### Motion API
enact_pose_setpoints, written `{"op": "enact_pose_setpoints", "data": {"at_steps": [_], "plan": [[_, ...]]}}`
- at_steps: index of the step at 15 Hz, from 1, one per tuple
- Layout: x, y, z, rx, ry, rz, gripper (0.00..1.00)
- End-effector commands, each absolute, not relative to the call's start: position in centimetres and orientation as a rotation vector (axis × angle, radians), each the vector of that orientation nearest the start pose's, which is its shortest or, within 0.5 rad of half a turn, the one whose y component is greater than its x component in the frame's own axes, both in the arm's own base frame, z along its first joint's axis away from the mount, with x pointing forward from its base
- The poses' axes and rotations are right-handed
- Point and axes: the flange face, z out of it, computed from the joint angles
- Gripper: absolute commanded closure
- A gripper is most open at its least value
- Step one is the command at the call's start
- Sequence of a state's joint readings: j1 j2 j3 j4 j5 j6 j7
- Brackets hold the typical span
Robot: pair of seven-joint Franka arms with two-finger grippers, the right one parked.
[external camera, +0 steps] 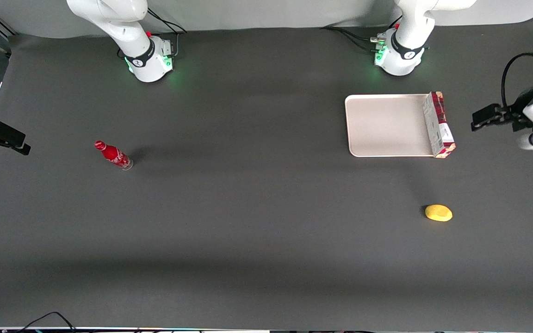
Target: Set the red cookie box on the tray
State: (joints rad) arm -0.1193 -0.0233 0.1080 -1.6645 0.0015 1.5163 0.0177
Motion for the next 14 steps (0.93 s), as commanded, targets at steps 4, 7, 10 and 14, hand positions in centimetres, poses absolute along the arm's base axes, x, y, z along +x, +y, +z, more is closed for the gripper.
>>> {"op": "enact_pose_setpoints", "data": {"at_steps": [4, 7, 10, 14], "plan": [[52.2, -0.4, 61.2, -3.113, -0.017, 0.158, 0.00], [52.9, 2.3, 60.8, -3.101, -0.061, 0.134, 0.00], [53.0, 1.1, 60.8, -3.092, -0.022, 0.133, 0.00], [53.3, 0.7, 60.9, -3.093, -0.013, 0.121, 0.00]]}}
